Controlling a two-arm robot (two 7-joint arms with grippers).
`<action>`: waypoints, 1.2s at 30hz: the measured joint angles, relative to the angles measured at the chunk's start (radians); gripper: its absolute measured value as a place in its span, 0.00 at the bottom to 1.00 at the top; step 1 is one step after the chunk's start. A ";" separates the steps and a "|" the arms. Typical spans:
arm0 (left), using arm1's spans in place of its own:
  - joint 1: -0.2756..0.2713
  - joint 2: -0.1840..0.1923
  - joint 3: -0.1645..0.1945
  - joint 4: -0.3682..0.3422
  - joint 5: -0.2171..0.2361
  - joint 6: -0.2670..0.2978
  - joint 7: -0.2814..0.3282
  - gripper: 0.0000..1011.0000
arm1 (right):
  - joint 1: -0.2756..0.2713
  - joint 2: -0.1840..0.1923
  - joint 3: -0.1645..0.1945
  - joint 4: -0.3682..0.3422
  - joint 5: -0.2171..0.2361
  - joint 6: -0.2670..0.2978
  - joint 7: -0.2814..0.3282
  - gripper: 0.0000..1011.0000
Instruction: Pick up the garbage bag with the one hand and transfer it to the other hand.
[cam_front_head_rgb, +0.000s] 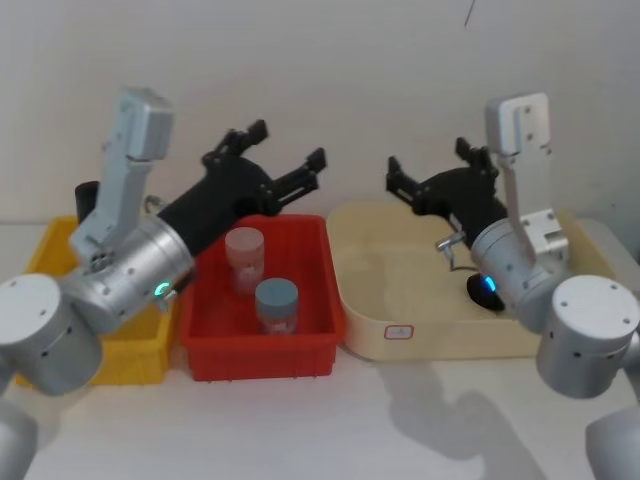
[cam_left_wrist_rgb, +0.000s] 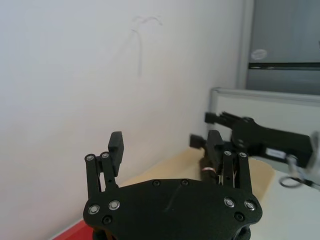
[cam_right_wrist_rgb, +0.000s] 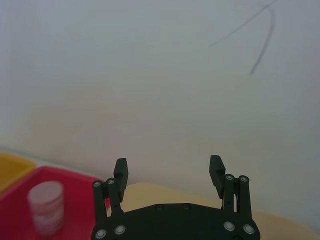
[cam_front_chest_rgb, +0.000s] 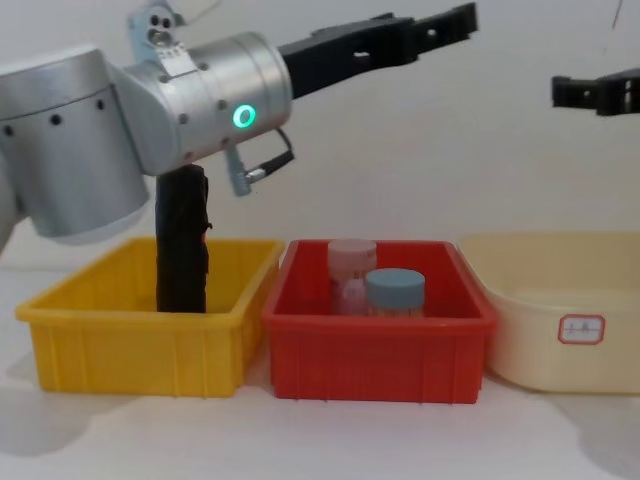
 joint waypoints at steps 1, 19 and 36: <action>0.015 0.009 -0.007 -0.022 0.007 -0.005 0.018 0.99 | -0.007 -0.002 -0.006 -0.006 0.001 0.005 0.007 0.99; 0.232 0.107 -0.122 -0.298 0.086 -0.037 0.225 0.99 | -0.061 -0.030 -0.072 -0.043 0.011 0.043 0.077 0.99; 0.337 0.149 -0.182 -0.415 0.107 -0.032 0.300 0.99 | -0.075 -0.004 -0.156 -0.067 0.020 0.079 0.171 0.99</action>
